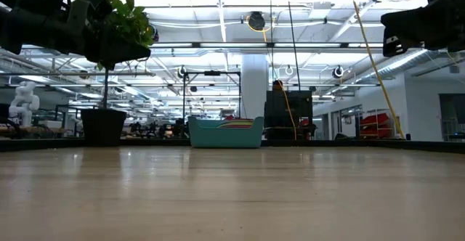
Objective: Nest measuring cups in basket
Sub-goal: Return to Home Position
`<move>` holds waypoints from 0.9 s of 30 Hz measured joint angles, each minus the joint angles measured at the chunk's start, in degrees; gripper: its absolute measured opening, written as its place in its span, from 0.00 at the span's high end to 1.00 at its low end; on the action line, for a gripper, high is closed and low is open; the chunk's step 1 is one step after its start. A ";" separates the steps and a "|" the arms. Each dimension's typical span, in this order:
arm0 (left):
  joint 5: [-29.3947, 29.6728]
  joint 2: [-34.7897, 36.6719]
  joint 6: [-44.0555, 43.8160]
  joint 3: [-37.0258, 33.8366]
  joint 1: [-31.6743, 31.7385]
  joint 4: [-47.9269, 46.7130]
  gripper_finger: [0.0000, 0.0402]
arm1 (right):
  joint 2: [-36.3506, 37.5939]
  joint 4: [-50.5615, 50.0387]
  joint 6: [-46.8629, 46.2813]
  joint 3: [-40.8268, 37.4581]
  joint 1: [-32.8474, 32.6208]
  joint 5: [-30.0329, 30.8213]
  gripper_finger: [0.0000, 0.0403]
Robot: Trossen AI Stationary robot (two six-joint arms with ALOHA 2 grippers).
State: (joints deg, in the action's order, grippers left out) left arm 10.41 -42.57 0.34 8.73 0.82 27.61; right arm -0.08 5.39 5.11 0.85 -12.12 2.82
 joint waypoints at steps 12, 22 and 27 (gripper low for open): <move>0.12 10.59 1.17 -0.04 1.91 -10.80 0.98 | -0.56 -3.30 -2.71 0.00 0.11 0.14 1.00; -2.11 21.53 3.14 -4.83 1.90 -13.09 0.98 | -0.57 -3.17 1.64 0.01 0.11 0.14 1.00; -2.36 26.17 3.02 -8.11 1.95 -12.28 0.98 | -0.57 -3.12 1.61 -0.01 0.11 0.14 1.00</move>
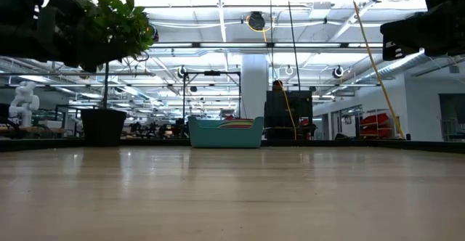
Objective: Nest measuring cups in basket
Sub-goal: Return to Home Position
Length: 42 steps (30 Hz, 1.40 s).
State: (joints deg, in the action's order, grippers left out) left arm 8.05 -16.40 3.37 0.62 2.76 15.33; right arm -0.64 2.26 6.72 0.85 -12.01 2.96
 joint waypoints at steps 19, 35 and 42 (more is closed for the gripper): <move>-1.58 16.18 -0.58 0.30 0.00 -13.72 0.98 | 0.00 0.03 0.00 0.02 0.00 -0.02 1.00; -2.99 16.08 1.09 0.63 -0.11 -15.43 0.98 | -0.02 0.05 0.00 0.02 0.00 -0.04 1.00; -3.38 16.04 1.53 0.63 -0.11 -15.56 0.98 | -0.02 0.04 0.00 0.02 0.00 -0.04 1.00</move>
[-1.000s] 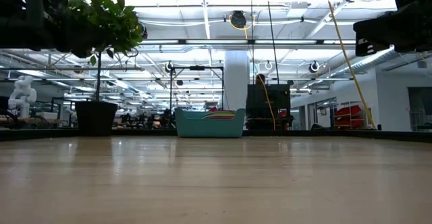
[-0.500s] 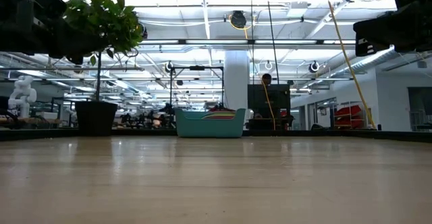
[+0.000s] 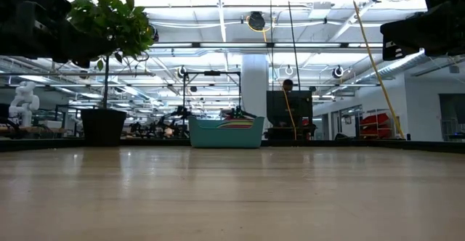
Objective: Nest measuring cups in basket
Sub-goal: Return to Home Position
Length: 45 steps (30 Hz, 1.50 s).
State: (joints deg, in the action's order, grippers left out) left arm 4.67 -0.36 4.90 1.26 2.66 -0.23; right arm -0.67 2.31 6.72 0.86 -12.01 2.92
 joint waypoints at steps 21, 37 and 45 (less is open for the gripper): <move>-8.39 0.00 2.02 -0.72 -0.17 1.18 0.99 | 0.02 0.00 0.00 -0.02 0.00 -0.02 1.00; -8.47 0.00 1.55 -0.72 -0.90 1.27 0.95 | 0.02 0.02 -0.02 -0.02 0.00 -0.02 1.00; -8.43 0.00 2.20 -0.72 -0.87 1.27 0.98 | 0.02 0.00 -0.02 0.00 0.00 -0.02 1.00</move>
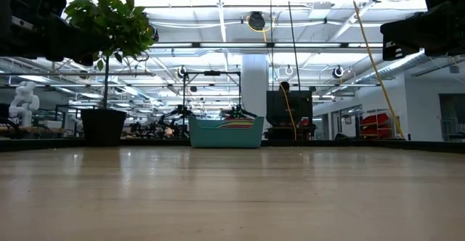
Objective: Nest measuring cups in basket
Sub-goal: Return to Home Position
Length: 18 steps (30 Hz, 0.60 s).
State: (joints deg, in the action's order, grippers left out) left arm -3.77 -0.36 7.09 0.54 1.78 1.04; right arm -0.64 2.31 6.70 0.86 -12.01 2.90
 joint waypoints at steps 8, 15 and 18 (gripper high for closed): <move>0.08 0.00 0.00 0.00 0.00 0.02 0.97 | 0.00 0.00 0.00 0.00 0.00 0.00 1.00; 0.09 0.00 0.07 0.00 0.02 0.02 0.92 | 0.00 0.02 0.00 0.00 0.00 0.00 1.00; 0.08 0.00 0.12 0.02 0.00 0.04 0.92 | 0.00 0.00 0.00 0.00 0.02 0.00 1.00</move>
State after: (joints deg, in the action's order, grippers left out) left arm -3.68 -0.36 7.21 0.56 1.78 1.08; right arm -0.64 2.31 6.70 0.86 -11.99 2.90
